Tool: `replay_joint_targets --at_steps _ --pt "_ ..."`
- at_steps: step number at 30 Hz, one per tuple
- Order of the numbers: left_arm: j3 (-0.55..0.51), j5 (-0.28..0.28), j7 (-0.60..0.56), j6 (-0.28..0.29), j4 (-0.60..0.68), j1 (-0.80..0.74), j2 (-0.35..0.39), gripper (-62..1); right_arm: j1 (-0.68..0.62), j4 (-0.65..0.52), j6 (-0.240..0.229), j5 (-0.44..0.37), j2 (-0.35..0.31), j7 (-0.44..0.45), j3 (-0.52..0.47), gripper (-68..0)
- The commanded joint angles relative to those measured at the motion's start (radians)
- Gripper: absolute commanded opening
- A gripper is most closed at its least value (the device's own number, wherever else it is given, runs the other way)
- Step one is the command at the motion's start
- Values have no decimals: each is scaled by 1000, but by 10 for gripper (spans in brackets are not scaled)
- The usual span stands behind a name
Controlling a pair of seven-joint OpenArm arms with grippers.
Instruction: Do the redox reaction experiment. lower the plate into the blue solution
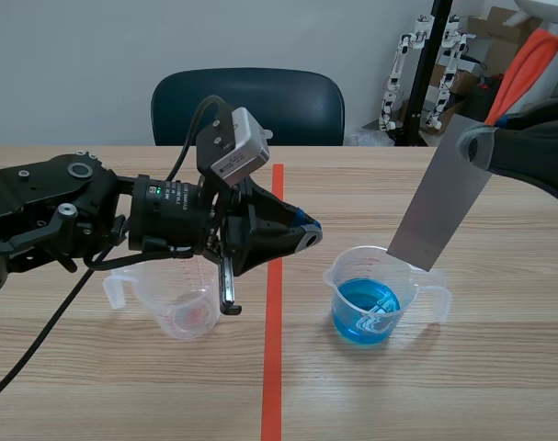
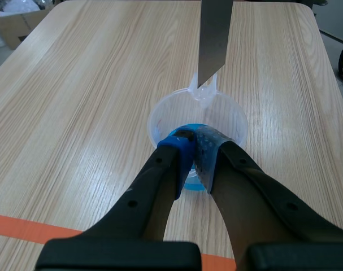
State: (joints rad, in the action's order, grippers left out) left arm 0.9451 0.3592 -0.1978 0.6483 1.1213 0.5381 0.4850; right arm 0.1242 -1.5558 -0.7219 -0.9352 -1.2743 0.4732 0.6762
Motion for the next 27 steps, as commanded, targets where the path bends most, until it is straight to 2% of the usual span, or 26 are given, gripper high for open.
replay_joint_targets --at_steps 1,15,19,27 --pt "-1 14 -14 -2 16 14 -5 -594 28 -5 -4 -19 -11 27 -6 -669" --pt "-1 14 -14 -2 16 14 -5 -594 28 -5 4 -19 -10 31 -6 -669" --pt "-1 14 -14 -2 16 14 -5 -594 28 -5 30 -15 5 24 -6 -669" --pt "-1 14 -14 -3 16 14 -5 -594 29 -5 29 -5 29 15 -6 -669"
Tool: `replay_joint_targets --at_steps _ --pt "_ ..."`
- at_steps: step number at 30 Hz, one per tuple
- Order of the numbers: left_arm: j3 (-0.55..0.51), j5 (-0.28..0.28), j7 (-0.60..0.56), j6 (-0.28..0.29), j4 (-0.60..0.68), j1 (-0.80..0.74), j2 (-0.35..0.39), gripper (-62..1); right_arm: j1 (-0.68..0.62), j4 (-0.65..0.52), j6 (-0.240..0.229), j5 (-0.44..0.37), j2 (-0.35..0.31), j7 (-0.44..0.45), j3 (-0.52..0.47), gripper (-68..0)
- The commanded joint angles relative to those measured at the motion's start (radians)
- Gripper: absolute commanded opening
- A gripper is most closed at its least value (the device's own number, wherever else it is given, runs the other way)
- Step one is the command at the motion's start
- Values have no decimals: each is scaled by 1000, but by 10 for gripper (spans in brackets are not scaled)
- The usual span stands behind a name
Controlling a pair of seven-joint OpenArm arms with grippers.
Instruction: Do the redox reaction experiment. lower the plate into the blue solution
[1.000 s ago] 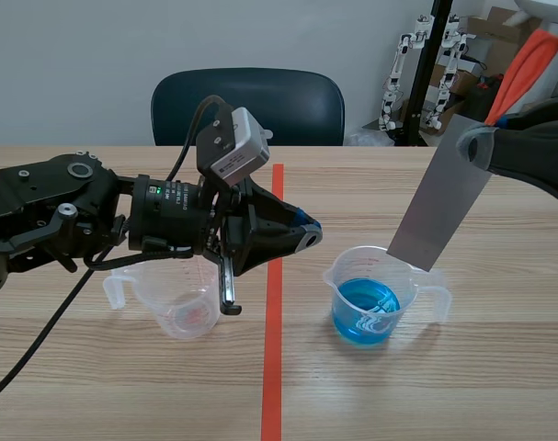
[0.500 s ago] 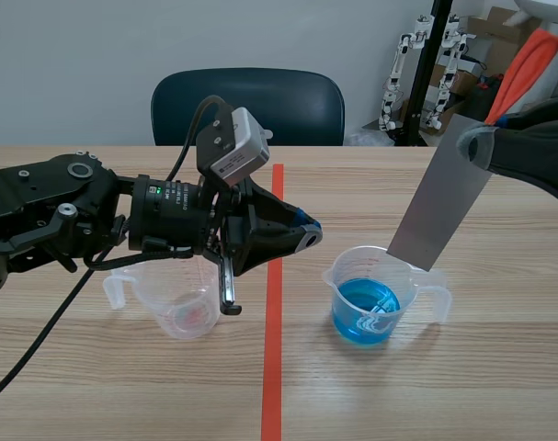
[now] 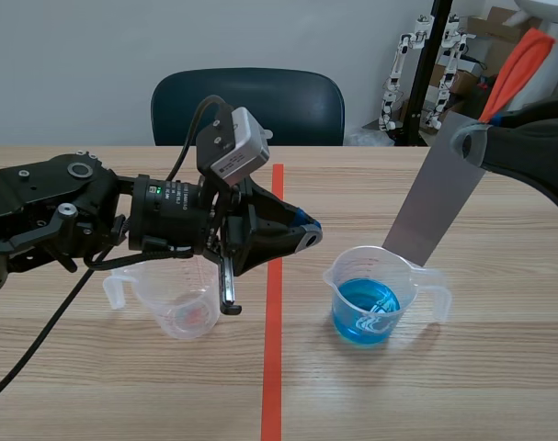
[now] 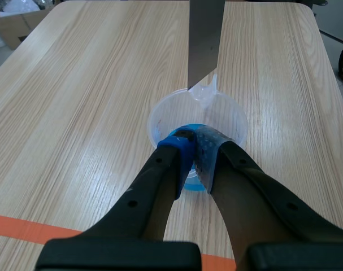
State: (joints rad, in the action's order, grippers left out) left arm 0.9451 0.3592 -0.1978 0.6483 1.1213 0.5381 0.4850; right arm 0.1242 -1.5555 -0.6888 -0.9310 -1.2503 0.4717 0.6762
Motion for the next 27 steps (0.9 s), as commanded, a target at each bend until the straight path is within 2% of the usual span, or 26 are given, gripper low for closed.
replay_joint_targets --at_steps 1,5,10,16,21,27 --pt "-1 14 -14 -3 16 14 -4 -594 29 -6 -3 -2 12 16 -6 -669" --pt "-1 14 -22 -6 16 10 10 -594 29 -6 -3 34 39 8 -6 -669" --pt "-4 19 -65 -6 16 -13 64 -594 29 -6 -3 71 70 1 -6 -669" --pt "-10 23 -215 -6 17 -87 172 -594 40 -6 2 92 117 -63 -6 -669" --pt "-84 26 -326 -6 18 -202 268 -594 40 -6 14 122 151 -84 -6 -669" --pt "-224 25 -487 -5 18 -392 373 -594 42 -6 24 138 192 -138 -6 -669"
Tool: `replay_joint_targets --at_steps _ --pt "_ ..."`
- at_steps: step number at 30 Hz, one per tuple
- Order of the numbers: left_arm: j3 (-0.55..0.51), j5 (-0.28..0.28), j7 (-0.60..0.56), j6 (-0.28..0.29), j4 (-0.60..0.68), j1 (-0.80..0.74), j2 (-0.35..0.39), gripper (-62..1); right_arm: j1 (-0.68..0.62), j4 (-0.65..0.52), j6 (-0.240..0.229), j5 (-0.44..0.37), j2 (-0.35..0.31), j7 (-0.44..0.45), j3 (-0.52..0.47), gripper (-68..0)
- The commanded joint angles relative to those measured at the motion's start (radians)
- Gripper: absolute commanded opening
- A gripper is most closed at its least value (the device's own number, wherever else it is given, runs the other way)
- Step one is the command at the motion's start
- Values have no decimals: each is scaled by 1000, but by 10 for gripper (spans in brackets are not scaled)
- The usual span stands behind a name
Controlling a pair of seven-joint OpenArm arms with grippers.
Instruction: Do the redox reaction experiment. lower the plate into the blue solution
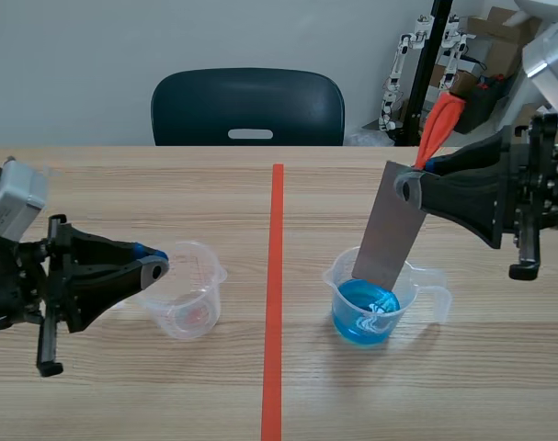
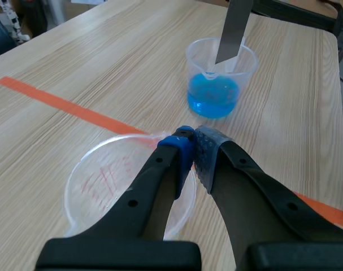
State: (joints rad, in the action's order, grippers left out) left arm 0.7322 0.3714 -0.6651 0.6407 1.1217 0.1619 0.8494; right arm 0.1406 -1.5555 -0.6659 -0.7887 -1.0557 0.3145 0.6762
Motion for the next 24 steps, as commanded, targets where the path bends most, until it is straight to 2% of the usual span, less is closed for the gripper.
replay_joint_targets --at_steps 1,6,11,18,24 --pt "-38 13 -46 2 17 -53 24 -594 26 -6 4 1 3 12 -6 -669" --pt "-171 5 -170 -1 17 -240 75 -594 26 -6 20 0 25 -22 -6 -669" --pt "-297 -7 -254 -21 17 -406 84 -594 26 -5 22 6 49 -64 -6 -669" --pt "-417 -151 -439 -152 17 -615 45 -594 26 53 23 24 92 -65 -6 -669" --pt "-505 -290 -512 -249 15 -734 -62 -594 26 121 23 69 142 -55 -6 -669"
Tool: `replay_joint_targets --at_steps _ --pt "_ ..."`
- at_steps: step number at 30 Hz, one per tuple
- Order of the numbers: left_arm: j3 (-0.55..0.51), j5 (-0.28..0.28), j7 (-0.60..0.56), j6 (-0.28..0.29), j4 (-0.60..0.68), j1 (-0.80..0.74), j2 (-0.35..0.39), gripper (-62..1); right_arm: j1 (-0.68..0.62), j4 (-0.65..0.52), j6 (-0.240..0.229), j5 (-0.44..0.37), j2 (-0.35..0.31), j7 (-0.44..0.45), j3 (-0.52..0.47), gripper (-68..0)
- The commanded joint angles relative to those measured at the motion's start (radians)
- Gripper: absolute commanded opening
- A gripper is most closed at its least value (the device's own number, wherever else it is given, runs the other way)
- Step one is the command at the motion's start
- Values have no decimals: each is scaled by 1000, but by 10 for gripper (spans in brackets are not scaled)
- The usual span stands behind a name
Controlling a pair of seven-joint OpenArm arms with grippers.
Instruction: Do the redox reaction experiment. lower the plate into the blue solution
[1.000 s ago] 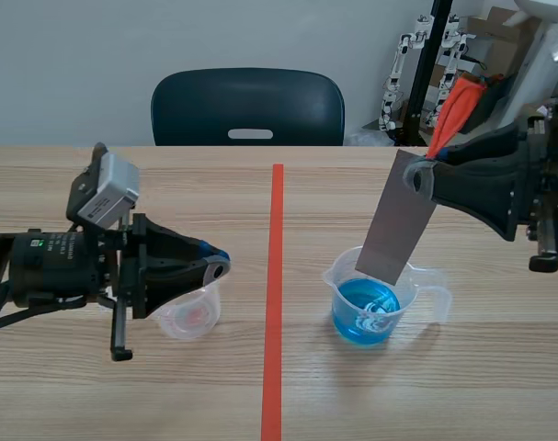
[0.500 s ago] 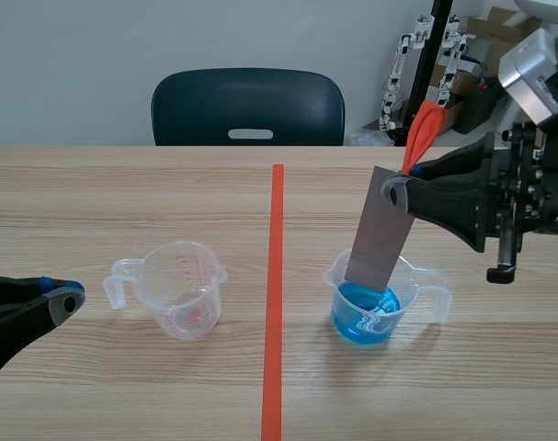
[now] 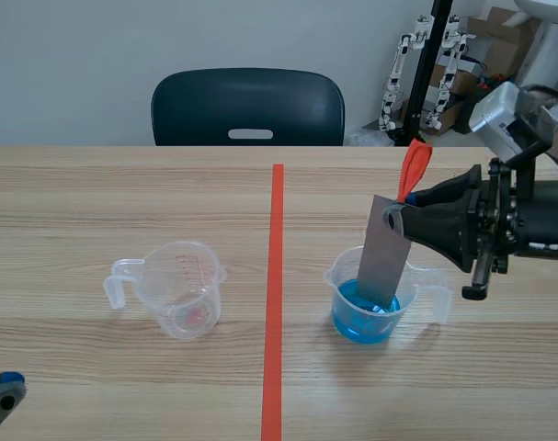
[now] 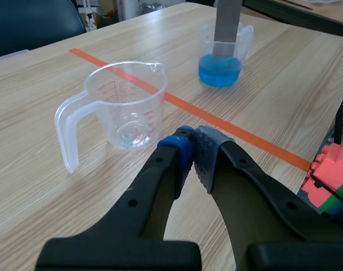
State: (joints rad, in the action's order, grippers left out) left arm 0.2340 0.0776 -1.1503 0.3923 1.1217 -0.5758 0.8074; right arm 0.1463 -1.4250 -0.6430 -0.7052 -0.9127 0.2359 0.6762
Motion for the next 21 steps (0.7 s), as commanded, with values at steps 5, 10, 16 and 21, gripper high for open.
replay_joint_targets --at_steps 5,10,16,21 --pt "-70 -113 -126 -18 -9 -47 -141 -594 20 38 0 32 30 55 -6 -669" --pt "-117 -206 -176 -89 -27 -72 -262 -592 20 58 0 86 55 82 -6 -669" --pt "-139 -311 -216 -97 -27 -65 -394 -592 20 96 0 124 83 115 -6 -669" --pt "-139 -445 -212 -153 -27 -32 -492 -592 20 128 0 174 110 134 -6 -669"
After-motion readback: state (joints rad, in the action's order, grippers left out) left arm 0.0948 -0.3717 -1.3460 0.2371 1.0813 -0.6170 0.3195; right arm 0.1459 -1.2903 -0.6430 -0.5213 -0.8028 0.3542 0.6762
